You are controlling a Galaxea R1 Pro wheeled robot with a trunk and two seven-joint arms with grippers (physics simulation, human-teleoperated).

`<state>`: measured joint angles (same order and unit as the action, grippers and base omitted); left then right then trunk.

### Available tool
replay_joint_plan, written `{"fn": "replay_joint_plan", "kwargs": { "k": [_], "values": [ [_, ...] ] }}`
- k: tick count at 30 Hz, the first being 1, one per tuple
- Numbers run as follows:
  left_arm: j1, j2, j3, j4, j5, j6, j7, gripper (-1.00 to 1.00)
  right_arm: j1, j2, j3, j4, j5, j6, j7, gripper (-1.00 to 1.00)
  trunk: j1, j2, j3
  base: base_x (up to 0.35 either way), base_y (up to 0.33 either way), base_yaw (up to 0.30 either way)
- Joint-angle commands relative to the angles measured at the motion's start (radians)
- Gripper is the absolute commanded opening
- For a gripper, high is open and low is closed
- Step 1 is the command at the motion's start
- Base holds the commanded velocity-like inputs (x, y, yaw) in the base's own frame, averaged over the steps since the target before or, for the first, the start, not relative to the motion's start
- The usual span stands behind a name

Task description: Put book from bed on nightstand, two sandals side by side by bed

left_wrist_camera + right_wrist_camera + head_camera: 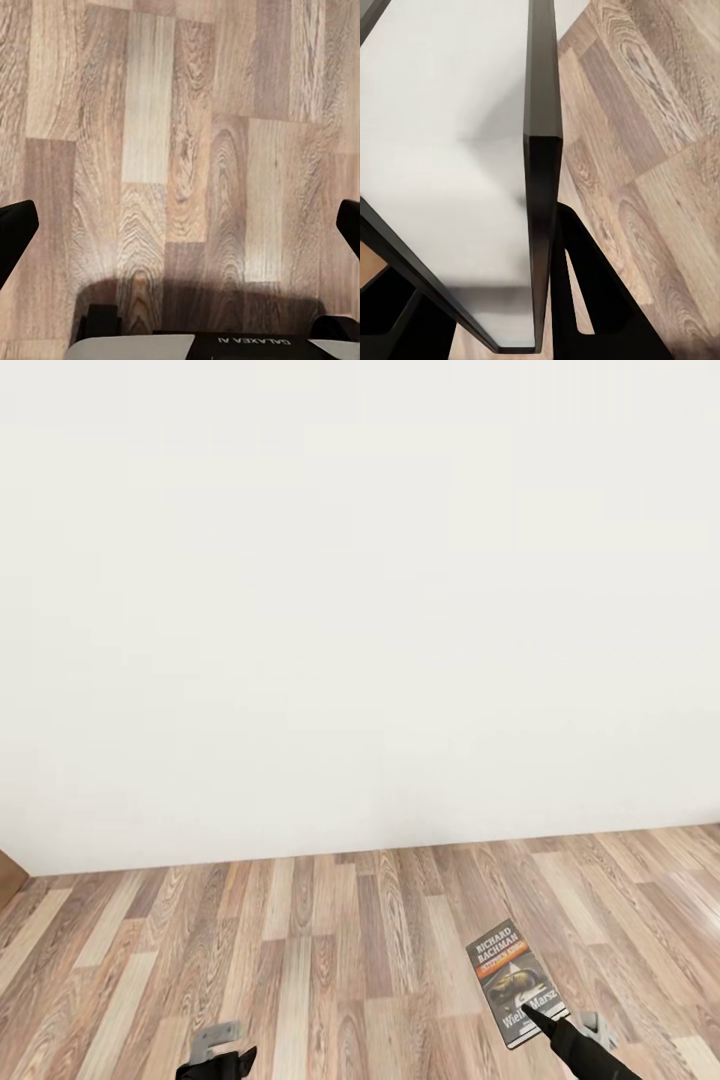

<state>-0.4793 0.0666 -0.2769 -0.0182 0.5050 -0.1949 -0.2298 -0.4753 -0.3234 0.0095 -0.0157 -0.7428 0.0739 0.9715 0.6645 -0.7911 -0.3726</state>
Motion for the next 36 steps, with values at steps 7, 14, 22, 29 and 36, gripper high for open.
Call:
{"fn": "replay_joint_plan", "kwargs": {
  "k": [7, 14, 22, 29, 36],
  "values": [
    [-0.001, -0.001, -0.008, 0.001, 0.01, -0.003, -0.004, 1.0, 0.0, 0.0, 0.001, 0.0, -0.006, -0.007, 0.0, -1.0, 0.0, -0.001, 0.01, 0.0, 0.0, 0.0],
    [-0.001, -0.001, -0.008, 0.001, 0.01, -0.003, -0.003, 1.0, 0.0, 0.0, 0.001, 0.002, -0.006, -0.008, 0.0, -1.0, 0.0, -0.001, 0.019, 0.0, 0.0, 0.0],
    [-0.001, -0.001, -0.008, 0.001, 0.01, -0.003, -0.003, 1.0, 0.0, 0.0, 0.001, 0.002, -0.006, -0.008, 0.001, -1.0, 0.0, -0.001, 0.019, 0.0, 0.0, 0.0],
    [-0.001, 0.002, -0.006, 0.001, 0.011, -0.005, -0.001, 1.0, 0.0, 0.0, 0.001, 0.003, -0.006, -0.008, 0.001, -1.0, 0.0, -0.001, 0.023, 0.0, 0.0, 0.0],
    [-0.001, 0.004, -0.007, 0.002, 0.01, -0.006, 0.0, 1.0, 0.0, 0.0, 0.002, 0.003, -0.006, -0.008, 0.0, -1.0, 0.0, -0.001, 0.034, 0.0, 0.0, 0.0]
  ]
}}
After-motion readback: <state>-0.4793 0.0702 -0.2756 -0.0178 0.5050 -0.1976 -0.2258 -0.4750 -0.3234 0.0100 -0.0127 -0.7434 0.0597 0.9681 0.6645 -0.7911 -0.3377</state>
